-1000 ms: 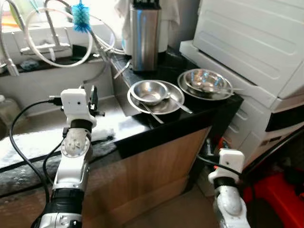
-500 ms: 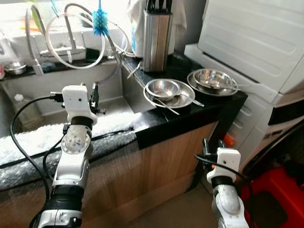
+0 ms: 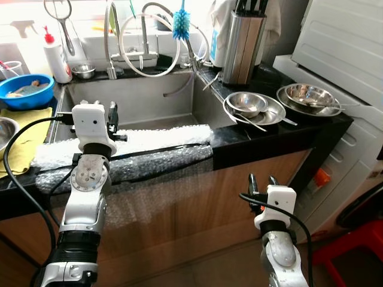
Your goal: Kitchen organization
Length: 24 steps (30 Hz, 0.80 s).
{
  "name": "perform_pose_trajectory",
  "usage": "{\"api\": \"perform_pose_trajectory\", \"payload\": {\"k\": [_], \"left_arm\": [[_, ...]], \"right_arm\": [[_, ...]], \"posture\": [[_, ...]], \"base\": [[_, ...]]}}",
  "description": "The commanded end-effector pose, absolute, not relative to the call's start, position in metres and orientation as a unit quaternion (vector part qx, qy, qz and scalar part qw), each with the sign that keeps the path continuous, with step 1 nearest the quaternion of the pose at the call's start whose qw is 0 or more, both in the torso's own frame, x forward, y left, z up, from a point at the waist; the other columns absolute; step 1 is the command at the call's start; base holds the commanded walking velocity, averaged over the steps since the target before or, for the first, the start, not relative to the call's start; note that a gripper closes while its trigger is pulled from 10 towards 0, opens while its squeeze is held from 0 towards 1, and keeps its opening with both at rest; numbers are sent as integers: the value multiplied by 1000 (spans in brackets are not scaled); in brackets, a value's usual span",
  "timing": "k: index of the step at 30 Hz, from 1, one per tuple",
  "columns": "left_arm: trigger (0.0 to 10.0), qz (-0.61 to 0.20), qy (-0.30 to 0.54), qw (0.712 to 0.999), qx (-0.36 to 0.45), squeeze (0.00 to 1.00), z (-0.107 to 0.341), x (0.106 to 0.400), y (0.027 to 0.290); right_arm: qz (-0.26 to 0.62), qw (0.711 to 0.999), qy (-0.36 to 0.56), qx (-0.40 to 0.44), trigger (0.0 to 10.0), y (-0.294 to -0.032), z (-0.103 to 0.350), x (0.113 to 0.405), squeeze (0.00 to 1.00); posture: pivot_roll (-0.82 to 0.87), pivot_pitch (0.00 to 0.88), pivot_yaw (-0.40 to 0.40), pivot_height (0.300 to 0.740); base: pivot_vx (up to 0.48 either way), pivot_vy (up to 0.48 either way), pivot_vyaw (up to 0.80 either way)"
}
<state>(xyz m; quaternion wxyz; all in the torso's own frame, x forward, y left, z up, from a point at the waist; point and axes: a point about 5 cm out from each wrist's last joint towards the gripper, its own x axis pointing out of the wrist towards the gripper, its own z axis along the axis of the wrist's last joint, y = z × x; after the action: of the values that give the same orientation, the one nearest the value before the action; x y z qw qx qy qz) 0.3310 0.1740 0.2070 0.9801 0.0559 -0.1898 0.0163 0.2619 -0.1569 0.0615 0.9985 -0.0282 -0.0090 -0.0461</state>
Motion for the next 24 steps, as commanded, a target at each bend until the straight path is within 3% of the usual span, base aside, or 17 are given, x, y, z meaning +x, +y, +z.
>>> {"api": "perform_pose_trajectory", "payload": {"k": [1,8,24], "left_arm": [[10000,1,-210,975,67,0,218,330,166],[10000,-12,-210,975,75,0,219,330,162],[10000,-15,-203,976,76,0,217,330,161]], "right_arm": [[-50,998,-12,-24,10000,-159,63,264,0],[-47,999,-17,-23,10000,-158,64,265,0],[-43,999,-19,-26,10000,-159,67,266,0]], "posture": [[-79,0,-16,740],[-79,0,-15,740],[-79,0,-16,740]], "base": [[0,0,0],[77,0,0],[368,0,0]]}}
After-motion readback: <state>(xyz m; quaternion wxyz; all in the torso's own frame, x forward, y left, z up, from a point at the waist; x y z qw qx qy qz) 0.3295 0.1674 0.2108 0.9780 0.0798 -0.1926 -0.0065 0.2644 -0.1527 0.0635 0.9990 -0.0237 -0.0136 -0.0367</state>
